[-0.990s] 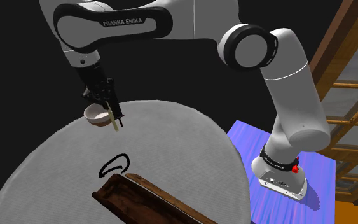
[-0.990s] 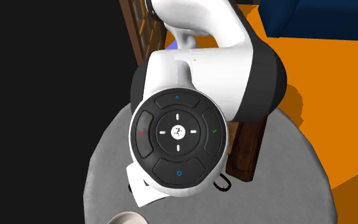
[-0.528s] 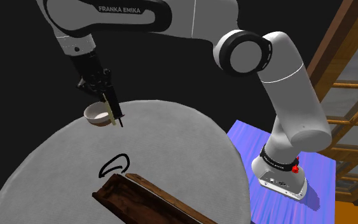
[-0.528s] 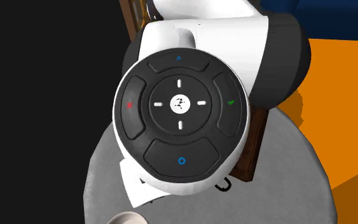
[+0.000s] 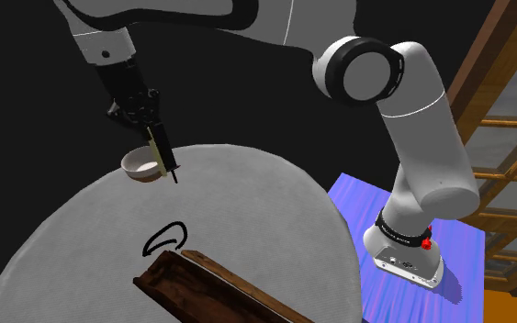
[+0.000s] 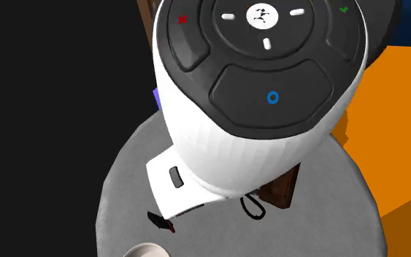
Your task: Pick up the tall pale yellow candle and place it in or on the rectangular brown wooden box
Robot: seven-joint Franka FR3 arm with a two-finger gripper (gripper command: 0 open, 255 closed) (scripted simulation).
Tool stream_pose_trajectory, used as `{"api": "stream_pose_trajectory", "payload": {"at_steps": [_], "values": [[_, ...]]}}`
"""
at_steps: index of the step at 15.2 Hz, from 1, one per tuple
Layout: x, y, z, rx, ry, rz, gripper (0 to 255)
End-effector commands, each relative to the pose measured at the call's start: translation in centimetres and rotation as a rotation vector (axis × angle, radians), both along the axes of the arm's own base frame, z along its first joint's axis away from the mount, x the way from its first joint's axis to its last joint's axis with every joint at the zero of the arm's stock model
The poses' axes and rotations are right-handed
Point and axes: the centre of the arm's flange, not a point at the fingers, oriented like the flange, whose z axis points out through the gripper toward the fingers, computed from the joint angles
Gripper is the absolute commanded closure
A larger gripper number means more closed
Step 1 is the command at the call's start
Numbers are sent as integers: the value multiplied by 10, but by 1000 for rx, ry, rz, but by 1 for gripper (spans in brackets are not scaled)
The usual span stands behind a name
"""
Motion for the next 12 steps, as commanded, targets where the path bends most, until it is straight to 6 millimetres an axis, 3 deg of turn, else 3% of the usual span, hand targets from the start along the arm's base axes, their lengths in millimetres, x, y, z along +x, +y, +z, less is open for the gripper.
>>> {"api": "stream_pose_trajectory", "payload": {"at_steps": [1,12], "values": [[-26,8,2,-1,-1,0,255],[-163,48,28,-1,-1,0,255]]}}
